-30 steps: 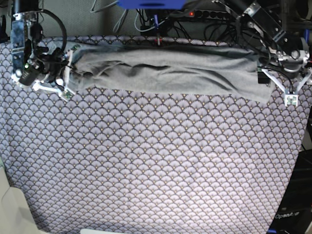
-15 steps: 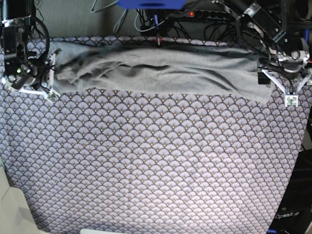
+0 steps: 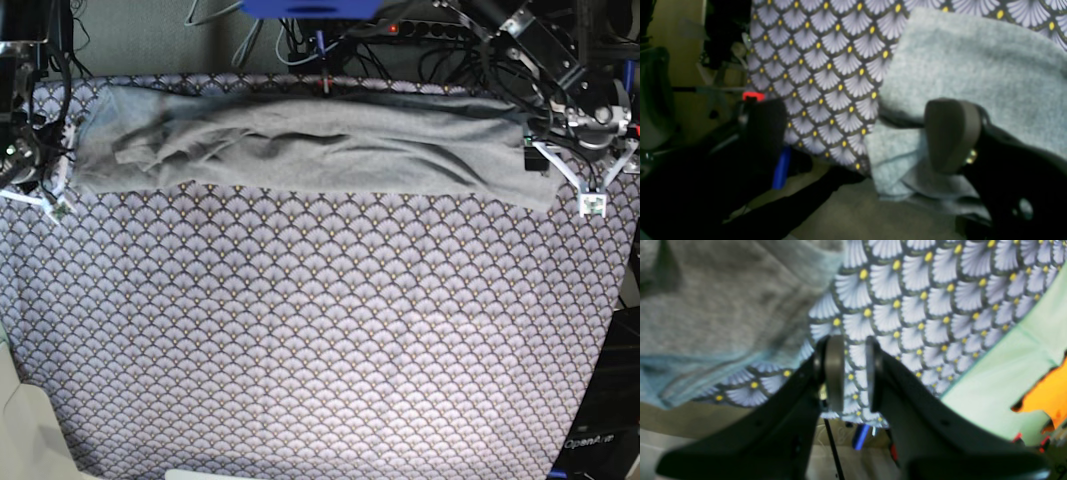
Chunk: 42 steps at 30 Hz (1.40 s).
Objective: Fold the T-shirt properly
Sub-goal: 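Release the shirt end and move the left gripper to the strip's other end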
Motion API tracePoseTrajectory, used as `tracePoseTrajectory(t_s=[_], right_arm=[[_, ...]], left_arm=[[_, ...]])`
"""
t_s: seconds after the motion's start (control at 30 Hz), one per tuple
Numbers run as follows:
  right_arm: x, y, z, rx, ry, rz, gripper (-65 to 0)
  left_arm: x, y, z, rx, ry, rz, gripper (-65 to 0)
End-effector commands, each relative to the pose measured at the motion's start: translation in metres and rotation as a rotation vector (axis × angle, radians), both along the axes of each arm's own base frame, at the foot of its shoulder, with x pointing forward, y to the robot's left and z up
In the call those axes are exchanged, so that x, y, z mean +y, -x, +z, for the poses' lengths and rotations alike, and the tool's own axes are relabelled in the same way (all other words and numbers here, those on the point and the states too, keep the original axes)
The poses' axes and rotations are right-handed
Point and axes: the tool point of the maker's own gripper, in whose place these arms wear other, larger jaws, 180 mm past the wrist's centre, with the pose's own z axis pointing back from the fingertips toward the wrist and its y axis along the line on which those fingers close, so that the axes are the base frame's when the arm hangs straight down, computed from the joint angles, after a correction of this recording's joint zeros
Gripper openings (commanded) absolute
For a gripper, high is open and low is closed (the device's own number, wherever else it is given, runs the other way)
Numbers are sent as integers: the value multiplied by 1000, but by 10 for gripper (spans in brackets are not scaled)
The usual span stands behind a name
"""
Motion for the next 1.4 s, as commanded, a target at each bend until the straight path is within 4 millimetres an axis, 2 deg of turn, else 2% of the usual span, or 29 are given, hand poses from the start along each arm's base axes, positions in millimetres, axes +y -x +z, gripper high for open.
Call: tracePoseTrajectory(t_s=[0.0, 0.1, 0.2, 0.3, 0.37, 0.47, 0.6, 0.67, 0.77, 0.9, 1.13, 1.37], right_arm=[[-7, -10, 12, -37, 21, 9, -520], [-8, -15, 15, -68, 17, 11, -520], [-35, -20, 32, -110, 106, -47, -520], [-53, -25, 45, -135, 188, -96, -520], [-60, -26, 50, -149, 221, -106, -520], [-51, -30, 43, -165, 215, -103, -520], [-39, -29, 33, -170, 203, -104, -520], [-32, -30, 28, -181, 192, -96, -520], [-22, -33, 22, -200, 181, -81, -520], [-16, -34, 18, -204, 165, -73, -520], [-16, -33, 17, -202, 162, -74, -520], [-15, -33, 16, -202, 161, -72, -520]], left_arm=[[4, -9, 14, -46, -23, 1, -26], [4, -10, 15, -48, -24, 2, -147], [5, -8, 17, -49, -34, 6, -267], [7, -6, 25, -52, -52, 15, -326], [9, 3, 25, -1, -56, 42, -326], [15, 16, 27, 64, -64, 85, -326], [22, 23, 29, 96, -81, 100, -325], [22, 23, 29, 95, -81, 99, -316], [21, 23, 29, 95, -77, 99, -230], [4, 15, 22, 50, -1, 74, -139], [-17, 2, 9, 21, 87, 6, -131], [-20, 0, -6, 39, 129, 8, -131]])
